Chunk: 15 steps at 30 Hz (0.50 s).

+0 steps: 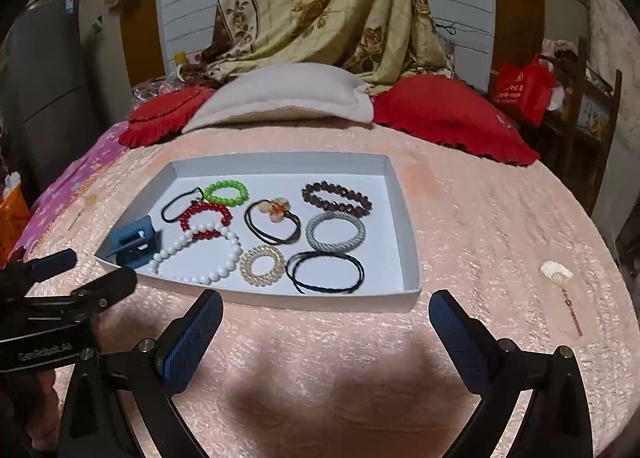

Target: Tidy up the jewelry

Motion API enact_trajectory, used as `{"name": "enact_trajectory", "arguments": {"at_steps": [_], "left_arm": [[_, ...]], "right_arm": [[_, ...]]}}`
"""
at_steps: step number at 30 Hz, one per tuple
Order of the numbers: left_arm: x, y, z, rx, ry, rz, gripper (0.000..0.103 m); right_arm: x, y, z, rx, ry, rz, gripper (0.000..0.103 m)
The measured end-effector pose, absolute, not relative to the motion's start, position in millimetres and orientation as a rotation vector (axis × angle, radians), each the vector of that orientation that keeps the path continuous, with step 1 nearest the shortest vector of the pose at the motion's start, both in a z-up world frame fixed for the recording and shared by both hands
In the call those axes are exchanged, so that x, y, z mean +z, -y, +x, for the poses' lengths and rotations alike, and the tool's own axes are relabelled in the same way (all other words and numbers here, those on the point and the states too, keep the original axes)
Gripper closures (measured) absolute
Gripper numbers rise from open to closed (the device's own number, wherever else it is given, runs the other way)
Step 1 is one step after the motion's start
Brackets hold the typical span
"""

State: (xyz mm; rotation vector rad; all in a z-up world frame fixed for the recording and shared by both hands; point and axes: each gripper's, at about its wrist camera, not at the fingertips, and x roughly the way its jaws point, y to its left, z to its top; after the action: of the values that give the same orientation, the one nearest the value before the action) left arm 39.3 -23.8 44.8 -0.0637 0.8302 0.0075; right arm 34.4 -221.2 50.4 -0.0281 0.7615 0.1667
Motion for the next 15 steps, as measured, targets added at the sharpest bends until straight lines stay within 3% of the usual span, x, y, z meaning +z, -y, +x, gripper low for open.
{"name": "enact_trajectory", "arguments": {"at_steps": [15], "left_arm": [[40.9, 23.0, 35.7, 0.023, -0.836, -0.046, 0.001]], "right_arm": [[46.7, 219.8, 29.9, 0.138, -0.771, -0.041, 0.001]]}}
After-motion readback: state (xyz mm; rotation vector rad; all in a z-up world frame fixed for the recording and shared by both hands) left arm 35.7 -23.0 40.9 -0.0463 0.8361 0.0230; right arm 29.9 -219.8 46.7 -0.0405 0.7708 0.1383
